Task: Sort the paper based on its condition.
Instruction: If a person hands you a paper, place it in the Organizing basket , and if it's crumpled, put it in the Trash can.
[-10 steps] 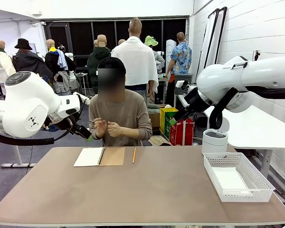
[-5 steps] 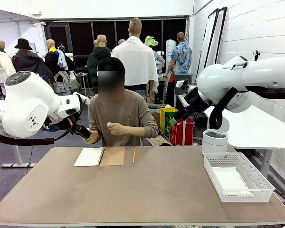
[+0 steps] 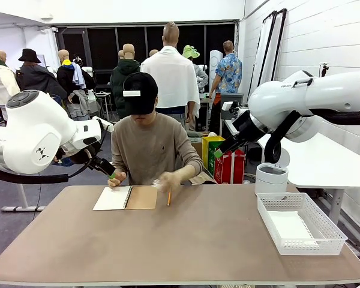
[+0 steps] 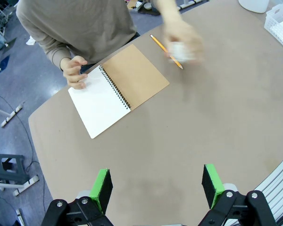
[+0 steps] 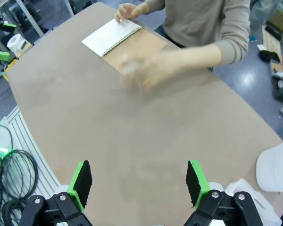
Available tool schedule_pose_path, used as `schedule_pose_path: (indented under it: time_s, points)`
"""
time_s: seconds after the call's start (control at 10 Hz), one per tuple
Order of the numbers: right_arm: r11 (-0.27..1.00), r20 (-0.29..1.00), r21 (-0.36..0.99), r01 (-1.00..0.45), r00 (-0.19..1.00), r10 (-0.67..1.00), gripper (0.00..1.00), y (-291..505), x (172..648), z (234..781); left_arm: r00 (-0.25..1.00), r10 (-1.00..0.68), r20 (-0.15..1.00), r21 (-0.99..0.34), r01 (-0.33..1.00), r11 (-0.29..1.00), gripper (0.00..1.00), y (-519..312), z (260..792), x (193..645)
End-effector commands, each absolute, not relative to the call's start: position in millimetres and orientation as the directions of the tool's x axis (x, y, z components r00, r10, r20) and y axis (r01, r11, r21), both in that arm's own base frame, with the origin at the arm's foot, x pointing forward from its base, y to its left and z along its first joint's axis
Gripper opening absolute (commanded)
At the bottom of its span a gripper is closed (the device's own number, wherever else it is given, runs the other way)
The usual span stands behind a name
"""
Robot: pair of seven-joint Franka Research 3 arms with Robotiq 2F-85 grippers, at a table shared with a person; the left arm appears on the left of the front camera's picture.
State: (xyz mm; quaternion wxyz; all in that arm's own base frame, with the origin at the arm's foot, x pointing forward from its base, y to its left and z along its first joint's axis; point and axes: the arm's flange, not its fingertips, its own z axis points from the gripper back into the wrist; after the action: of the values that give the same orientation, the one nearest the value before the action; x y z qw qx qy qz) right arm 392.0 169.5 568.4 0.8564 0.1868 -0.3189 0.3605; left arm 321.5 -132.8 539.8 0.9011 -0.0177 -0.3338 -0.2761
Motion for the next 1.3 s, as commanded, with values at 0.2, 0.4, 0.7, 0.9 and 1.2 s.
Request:
schedule_pose_path:
  time_s: [0.2, 0.4, 0.7, 0.9, 1.2]
  points:
    - [0.668, 0.677, 0.095, -0.738, 0.539, 0.5, 1.0, 169.5, 392.0, 569.9, 0.626, -0.483, 0.612, 0.149, 0.509, 0.848, 1.0, -131.6, 539.4, 321.2]
    - [0.668, 0.677, 0.095, -0.738, 0.539, 0.5, 1.0, 169.5, 392.0, 569.9, 0.626, -0.483, 0.612, 0.149, 0.509, 0.848, 1.0, -131.6, 539.4, 321.2]
    - [0.668, 0.677, 0.095, -0.738, 0.539, 0.5, 1.0, 169.5, 392.0, 569.9, 0.626, -0.483, 0.612, 0.149, 0.509, 0.848, 1.0, -131.6, 539.4, 321.2]
    - [0.668, 0.677, 0.095, -0.738, 0.539, 0.5, 1.0, 169.5, 392.0, 569.9, 0.626, -0.483, 0.612, 0.149, 0.509, 0.848, 1.0, -131.6, 539.4, 321.2]
    - [0.668, 0.677, 0.095, -0.738, 0.539, 0.5, 1.0, 169.5, 392.0, 569.9, 0.626, -0.483, 0.612, 0.149, 0.509, 0.848, 1.0, -131.6, 539.4, 321.2]
